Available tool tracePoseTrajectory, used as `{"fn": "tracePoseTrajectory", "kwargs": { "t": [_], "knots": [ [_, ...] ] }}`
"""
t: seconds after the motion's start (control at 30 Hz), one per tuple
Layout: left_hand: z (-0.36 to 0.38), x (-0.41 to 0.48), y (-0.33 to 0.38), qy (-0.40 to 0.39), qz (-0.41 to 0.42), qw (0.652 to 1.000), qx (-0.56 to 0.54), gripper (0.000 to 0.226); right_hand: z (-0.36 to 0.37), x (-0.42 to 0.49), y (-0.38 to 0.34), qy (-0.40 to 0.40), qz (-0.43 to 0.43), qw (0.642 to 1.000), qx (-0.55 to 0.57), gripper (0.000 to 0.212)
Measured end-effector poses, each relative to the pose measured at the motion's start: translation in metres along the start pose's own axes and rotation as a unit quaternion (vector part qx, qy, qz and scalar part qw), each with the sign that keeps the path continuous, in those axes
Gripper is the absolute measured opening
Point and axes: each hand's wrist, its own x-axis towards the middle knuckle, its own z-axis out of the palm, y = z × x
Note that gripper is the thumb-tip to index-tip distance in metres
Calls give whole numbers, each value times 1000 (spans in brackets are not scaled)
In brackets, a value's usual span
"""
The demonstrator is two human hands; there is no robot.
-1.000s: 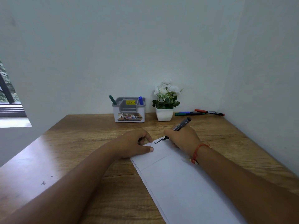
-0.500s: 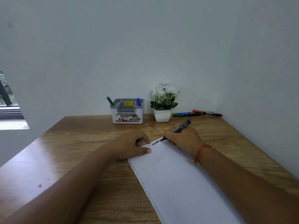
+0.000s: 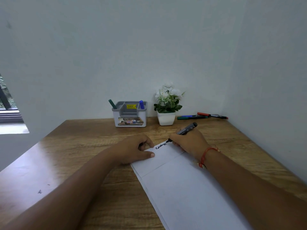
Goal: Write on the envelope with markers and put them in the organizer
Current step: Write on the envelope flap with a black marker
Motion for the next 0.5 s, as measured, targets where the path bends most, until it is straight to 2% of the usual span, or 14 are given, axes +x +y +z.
{"fn": "tracePoseTrajectory", "kwargs": {
  "t": [0.33,0.5],
  "knots": [
    [1,0,-1,3,3,1000,0,34,2,1,0,5,14,1000,-20,31],
    [0,0,0,4,3,1000,-3,32,2,0,-2,3,14,1000,-9,23]
  ]
}}
